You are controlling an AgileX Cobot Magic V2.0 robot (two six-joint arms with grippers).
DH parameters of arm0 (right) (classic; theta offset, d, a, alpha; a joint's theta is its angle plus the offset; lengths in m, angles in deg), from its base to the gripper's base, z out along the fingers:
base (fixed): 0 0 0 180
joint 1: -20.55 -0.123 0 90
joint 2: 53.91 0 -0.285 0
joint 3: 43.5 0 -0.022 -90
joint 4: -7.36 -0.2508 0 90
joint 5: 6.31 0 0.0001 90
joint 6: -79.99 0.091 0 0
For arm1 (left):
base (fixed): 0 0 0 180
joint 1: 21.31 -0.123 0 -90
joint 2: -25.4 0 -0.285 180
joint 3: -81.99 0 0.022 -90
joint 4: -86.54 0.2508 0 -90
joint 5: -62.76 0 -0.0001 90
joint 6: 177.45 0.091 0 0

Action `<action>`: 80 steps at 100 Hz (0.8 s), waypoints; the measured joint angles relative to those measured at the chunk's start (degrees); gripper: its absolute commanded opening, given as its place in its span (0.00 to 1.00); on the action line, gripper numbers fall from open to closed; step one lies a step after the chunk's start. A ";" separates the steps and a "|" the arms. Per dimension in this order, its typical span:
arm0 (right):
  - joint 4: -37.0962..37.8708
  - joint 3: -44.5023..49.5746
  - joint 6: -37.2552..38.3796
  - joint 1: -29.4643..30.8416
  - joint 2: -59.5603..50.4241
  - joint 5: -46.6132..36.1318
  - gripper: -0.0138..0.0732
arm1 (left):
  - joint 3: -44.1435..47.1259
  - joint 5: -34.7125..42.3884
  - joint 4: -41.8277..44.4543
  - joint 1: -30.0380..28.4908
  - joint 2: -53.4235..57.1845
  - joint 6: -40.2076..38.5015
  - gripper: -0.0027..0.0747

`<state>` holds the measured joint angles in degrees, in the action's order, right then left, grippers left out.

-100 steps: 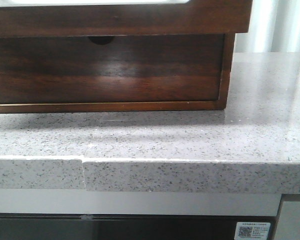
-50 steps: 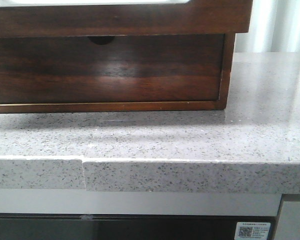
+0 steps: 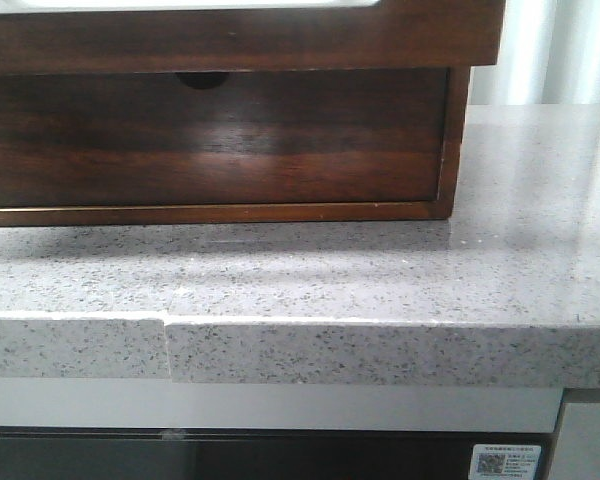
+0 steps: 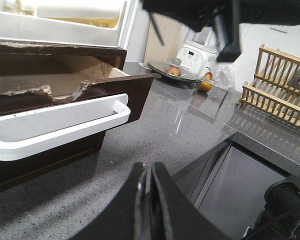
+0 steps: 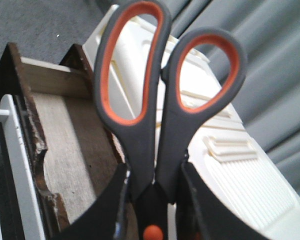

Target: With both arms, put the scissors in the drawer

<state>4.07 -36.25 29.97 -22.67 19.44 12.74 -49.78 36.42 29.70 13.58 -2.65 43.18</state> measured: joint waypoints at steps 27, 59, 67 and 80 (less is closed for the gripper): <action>4.28 0.00 -5.54 -2.02 9.50 -7.81 0.07 | 0.00 0.00 0.00 0.00 0.00 0.00 0.01; 6.12 0.00 -5.89 -1.28 16.47 -15.68 0.07 | 0.00 0.00 0.00 0.00 0.00 0.00 0.01; 6.12 0.00 -5.89 -0.93 17.08 -15.90 0.08 | 0.00 0.00 0.00 0.00 0.00 0.00 0.01; 6.12 0.00 -5.89 -0.79 17.42 -16.00 0.13 | 0.00 0.00 0.00 0.00 0.00 0.00 0.01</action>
<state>10.19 -36.25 24.08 -23.46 36.86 -3.26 -49.78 36.42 29.70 13.58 -2.65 43.18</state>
